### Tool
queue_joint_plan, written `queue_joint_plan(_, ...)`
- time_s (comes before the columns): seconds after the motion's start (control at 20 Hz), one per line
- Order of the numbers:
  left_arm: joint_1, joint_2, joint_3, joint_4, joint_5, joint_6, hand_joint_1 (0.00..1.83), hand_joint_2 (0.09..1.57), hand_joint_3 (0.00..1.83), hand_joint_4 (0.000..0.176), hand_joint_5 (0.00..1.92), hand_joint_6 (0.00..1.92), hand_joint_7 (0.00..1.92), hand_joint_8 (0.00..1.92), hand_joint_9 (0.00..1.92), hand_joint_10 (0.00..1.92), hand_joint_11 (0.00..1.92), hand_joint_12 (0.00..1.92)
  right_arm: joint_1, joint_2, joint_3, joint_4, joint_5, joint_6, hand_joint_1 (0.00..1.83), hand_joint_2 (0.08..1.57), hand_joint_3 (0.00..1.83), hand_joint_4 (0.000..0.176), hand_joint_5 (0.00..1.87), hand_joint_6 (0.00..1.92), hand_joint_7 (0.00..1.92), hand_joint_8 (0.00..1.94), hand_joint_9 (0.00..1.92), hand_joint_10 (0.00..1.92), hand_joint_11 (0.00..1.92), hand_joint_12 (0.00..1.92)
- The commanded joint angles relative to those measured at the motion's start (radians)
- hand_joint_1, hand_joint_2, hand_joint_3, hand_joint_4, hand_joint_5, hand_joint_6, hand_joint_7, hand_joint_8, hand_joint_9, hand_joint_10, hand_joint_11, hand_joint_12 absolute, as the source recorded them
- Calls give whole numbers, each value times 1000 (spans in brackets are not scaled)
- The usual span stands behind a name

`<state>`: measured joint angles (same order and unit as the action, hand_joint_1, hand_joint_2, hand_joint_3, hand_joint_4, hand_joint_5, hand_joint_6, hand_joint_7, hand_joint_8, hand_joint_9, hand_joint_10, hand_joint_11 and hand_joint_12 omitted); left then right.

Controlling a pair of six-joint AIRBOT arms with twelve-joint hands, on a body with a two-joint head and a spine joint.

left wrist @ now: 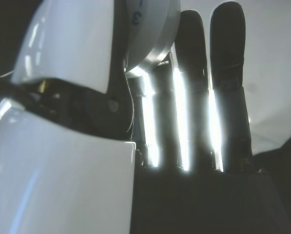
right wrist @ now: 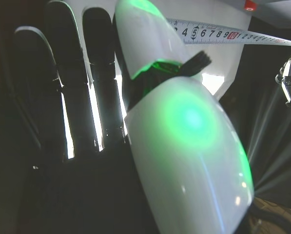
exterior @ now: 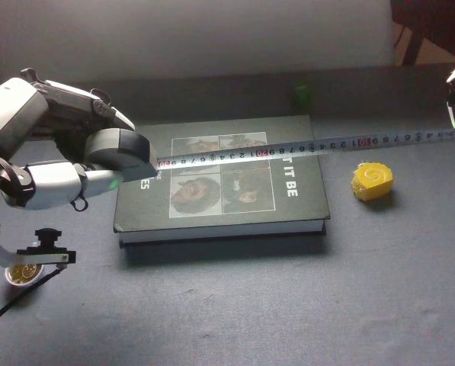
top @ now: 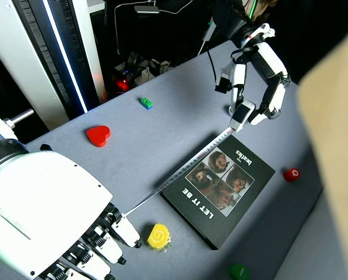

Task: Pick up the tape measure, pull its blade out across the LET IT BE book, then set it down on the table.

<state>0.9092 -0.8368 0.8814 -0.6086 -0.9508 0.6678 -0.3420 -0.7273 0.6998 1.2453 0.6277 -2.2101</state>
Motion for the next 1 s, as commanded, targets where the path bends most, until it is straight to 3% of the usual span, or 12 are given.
queue_joint_plan(0.0,-6,13,6,-1,-129,-1,1389,1067,0,0,1107,580,1165,755,886,1220,797,1135,6,9,4,-51,92,-13,1183,1189,0,0,765,1323,928,1089,852,815,650,1399)
queue_joint_plan(0.5,-5,12,8,8,-122,-1,1390,1062,0,0,1126,562,1161,740,904,1210,822,1124,17,-38,3,-51,70,-18,1173,1202,1,3,775,1357,871,1124,822,814,625,1387)
queue_joint_plan(0.55,-5,12,9,8,-123,-1,1390,1062,0,0,1125,565,1162,731,906,1213,807,1120,16,-42,3,-51,68,-19,1029,1221,0,0,589,747,786,240,649,540,396,1325)
queue_joint_plan(0.6,-5,12,9,8,-123,-1,1390,1062,0,0,1125,565,1162,730,906,1212,807,1121,14,-47,3,-51,69,-20,976,1203,0,0,598,378,771,116,637,389,328,1253)
queue_joint_plan(0.7,-6,12,8,7,-123,-1,1390,1062,0,0,1125,572,1164,724,908,1210,806,1123,14,-54,3,-51,72,-24,811,1210,0,0,533,62,617,7,527,106,172,1178)
queue_joint_plan(0.75,-7,12,7,6,-123,-1,1390,1062,0,0,1125,572,1164,724,907,1210,820,1129,15,-56,3,-51,73,-25,685,1205,0,0,445,13,469,1,403,31,34,1131)
queue_joint_plan(0.85,-7,12,7,4,-123,-1,1390,1062,0,0,1125,571,1164,724,907,1210,812,1127,15,-61,2,-51,74,-27,421,1150,0,0,216,0,195,0,172,0,0,755)
queue_joint_plan(0.95,-7,13,7,3,-123,-1,1391,1060,0,0,1119,571,1151,728,937,1199,834,1131,15,-67,-1,-50,74,-31,196,1108,0,0,63,0,57,0,40,0,0,491)
